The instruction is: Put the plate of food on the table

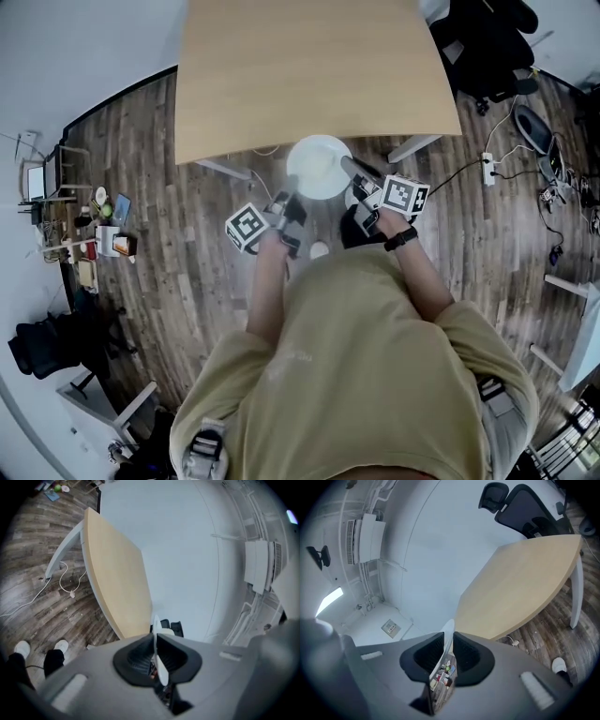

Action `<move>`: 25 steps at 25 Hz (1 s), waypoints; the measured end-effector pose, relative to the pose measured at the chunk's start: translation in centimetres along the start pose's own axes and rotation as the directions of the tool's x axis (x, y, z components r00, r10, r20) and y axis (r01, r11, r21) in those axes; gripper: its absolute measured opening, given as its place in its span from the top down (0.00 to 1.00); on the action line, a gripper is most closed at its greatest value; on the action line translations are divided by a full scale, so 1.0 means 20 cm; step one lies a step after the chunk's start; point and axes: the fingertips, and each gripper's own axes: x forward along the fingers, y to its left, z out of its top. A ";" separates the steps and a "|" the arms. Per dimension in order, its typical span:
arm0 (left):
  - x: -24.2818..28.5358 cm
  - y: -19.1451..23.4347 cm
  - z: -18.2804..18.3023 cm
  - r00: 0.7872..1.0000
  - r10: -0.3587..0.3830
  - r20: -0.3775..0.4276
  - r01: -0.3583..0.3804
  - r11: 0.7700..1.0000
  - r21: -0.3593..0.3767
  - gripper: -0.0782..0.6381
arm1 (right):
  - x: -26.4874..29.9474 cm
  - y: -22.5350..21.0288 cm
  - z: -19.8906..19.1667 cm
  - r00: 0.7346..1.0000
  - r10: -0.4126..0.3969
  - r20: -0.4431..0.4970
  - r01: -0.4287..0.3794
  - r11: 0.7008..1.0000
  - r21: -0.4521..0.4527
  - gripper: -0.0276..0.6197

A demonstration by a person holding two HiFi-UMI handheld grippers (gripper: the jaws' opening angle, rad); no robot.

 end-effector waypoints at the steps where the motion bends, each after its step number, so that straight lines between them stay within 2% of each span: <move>1: 0.01 0.00 0.00 1.000 0.012 0.001 -0.012 1.000 0.023 0.87 | 0.01 0.00 0.01 1.000 0.011 -0.002 -0.011 1.000 -0.001 0.87; 3: 0.12 -0.03 0.01 0.999 0.036 -0.007 -0.035 0.996 0.078 0.87 | 0.04 -0.04 0.13 1.000 0.023 -0.005 -0.023 1.000 -0.002 0.87; 5: 0.35 -0.09 0.07 0.999 0.048 -0.014 -0.046 0.992 0.119 0.87 | 0.11 -0.13 0.35 1.000 0.026 -0.010 -0.026 1.000 0.000 0.87; 8: 0.66 -0.17 0.13 0.999 0.045 -0.017 -0.042 0.988 0.148 0.87 | 0.17 -0.27 0.64 0.999 0.023 -0.021 -0.023 1.000 0.003 0.87; 11: 0.88 -0.24 0.14 1.000 0.006 -0.023 -0.003 0.988 0.153 0.87 | 0.18 -0.38 0.82 0.999 0.017 -0.032 -0.017 1.000 -0.002 0.87; 14: 0.95 -0.26 0.14 1.000 0.010 -0.026 -0.006 0.984 0.178 0.87 | 0.16 -0.43 0.85 0.999 0.001 -0.053 -0.001 1.000 -0.006 0.87; 19: 1.16 -0.15 0.10 0.992 0.116 -0.038 -0.107 0.977 0.184 0.87 | 0.17 -0.66 0.93 0.995 -0.054 -0.087 0.057 0.998 0.033 0.87; 22: 1.24 -0.08 0.09 0.987 0.149 -0.062 -0.136 0.975 0.175 0.87 | 0.19 -0.78 0.94 0.991 -0.076 -0.106 0.083 0.994 0.069 0.87; 25: 1.31 -0.02 0.13 0.980 0.186 -0.071 -0.167 0.962 0.214 0.87 | 0.24 -0.85 0.95 0.987 -0.122 -0.106 0.130 0.989 0.075 0.87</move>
